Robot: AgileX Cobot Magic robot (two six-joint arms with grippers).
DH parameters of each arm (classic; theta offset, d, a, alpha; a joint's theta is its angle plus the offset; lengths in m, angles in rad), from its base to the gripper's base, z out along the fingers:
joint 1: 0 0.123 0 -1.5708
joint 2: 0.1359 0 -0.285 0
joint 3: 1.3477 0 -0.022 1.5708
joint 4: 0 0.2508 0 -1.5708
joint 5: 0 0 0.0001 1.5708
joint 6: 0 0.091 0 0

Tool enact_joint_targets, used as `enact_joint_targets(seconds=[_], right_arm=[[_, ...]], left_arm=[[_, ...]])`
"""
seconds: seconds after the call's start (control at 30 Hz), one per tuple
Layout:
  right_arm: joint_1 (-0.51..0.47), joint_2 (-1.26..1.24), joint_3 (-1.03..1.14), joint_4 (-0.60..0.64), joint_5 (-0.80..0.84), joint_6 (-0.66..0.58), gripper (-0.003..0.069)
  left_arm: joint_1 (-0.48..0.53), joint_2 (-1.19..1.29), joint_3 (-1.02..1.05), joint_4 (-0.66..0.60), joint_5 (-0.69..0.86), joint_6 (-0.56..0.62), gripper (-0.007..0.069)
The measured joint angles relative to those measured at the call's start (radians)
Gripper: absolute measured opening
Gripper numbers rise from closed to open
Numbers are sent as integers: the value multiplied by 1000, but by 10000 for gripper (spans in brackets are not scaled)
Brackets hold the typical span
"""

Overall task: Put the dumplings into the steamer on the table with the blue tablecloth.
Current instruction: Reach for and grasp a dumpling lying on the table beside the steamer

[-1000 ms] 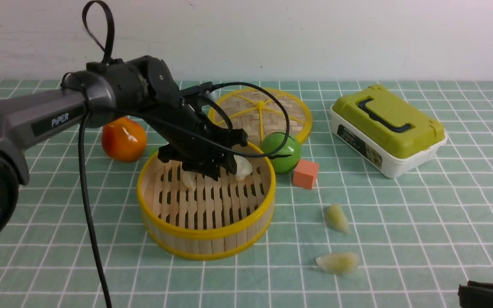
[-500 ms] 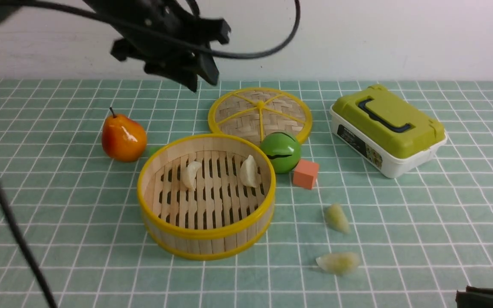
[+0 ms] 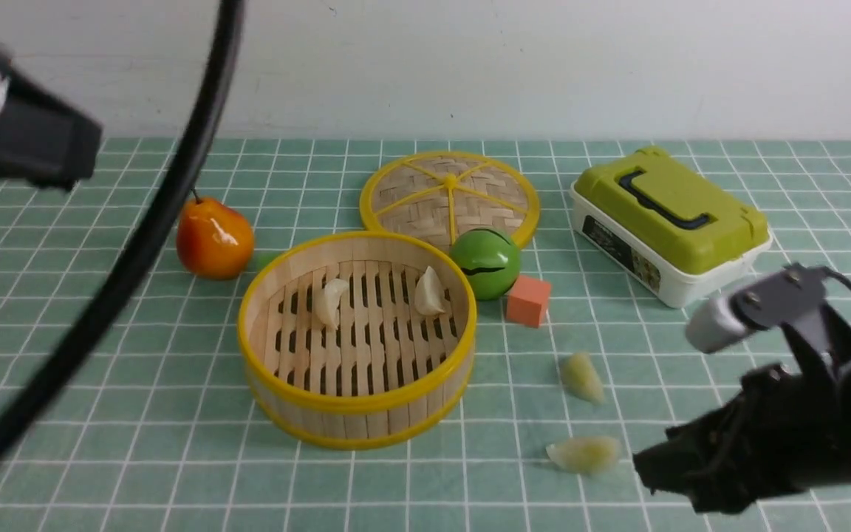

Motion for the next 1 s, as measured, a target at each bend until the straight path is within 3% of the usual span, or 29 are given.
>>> enact_joint_targets(seconds=[0.17,0.27,0.47,0.53,0.77,1.0], right_arm=[[33,218,-198,-136,31,-3,351],[34,395,-319,-243,36,-6,283],[34,527,-379,-303,77,2,121],[34,533,-383,-316,88,21,106],[34,532,-386,-423,207,116,155],[34,514,-390,-523,359,147,276]], left_arm=[[0,-263,373,36,-195,-27,87],[0,-396,600,40,-158,-44,87],[0,-461,786,57,-124,-48,88],[0,-462,801,59,-140,-48,88],[0,-462,815,59,-255,-52,91],[0,-462,840,59,-305,-53,93]])
